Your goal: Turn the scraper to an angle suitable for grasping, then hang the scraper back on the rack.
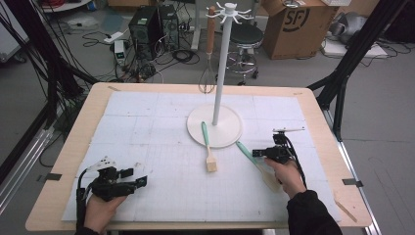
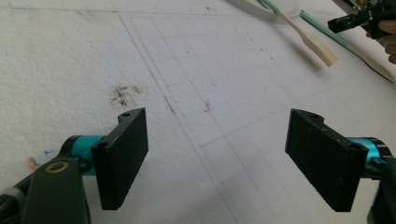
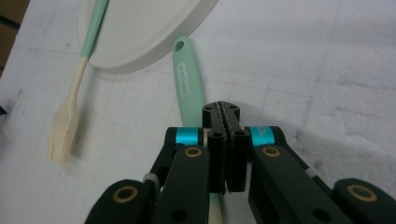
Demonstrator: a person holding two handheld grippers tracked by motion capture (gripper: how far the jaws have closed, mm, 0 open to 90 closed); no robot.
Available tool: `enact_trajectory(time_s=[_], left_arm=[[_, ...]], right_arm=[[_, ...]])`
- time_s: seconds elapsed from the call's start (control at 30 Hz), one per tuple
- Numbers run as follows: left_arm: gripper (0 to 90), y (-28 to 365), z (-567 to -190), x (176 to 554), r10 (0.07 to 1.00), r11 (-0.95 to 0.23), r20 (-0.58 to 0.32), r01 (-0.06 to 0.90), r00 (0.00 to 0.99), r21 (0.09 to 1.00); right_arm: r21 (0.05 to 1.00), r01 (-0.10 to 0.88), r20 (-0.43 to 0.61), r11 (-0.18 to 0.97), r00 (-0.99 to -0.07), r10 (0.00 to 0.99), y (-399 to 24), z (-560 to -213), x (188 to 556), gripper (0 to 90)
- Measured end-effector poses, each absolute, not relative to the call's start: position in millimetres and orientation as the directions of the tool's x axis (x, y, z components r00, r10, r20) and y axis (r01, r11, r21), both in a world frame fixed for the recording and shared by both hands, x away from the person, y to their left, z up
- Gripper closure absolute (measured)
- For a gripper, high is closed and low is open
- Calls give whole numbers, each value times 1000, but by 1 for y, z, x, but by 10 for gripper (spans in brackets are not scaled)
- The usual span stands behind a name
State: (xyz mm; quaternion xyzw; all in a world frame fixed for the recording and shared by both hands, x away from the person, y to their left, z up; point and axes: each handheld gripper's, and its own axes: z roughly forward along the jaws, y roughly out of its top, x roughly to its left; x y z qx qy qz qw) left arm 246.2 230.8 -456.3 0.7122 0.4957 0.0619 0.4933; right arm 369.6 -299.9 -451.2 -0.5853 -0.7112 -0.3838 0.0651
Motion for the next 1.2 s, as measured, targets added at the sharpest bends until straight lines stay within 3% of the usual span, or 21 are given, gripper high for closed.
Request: enact_trajectory(time_s=[0.37,0.47,0.73,1.2], left_arm=[[219,228,-456,246,776,-40,-384,647,500,761],[219,228,-456,246,779,-42,-380,647,498,761],[219,227,-456,246,780,-44,-378,646,498,762],[219,226,-456,246,783,-44,-375,645,497,763]], right_arm=[[489,870,518,66,-351,780,-299,-449,367,890],[515,856,517,34,-343,785,-304,-441,362,710],[556,831,512,23,-364,778,-319,-430,343,567],[547,831,490,103,-418,764,-305,-436,339,577]])
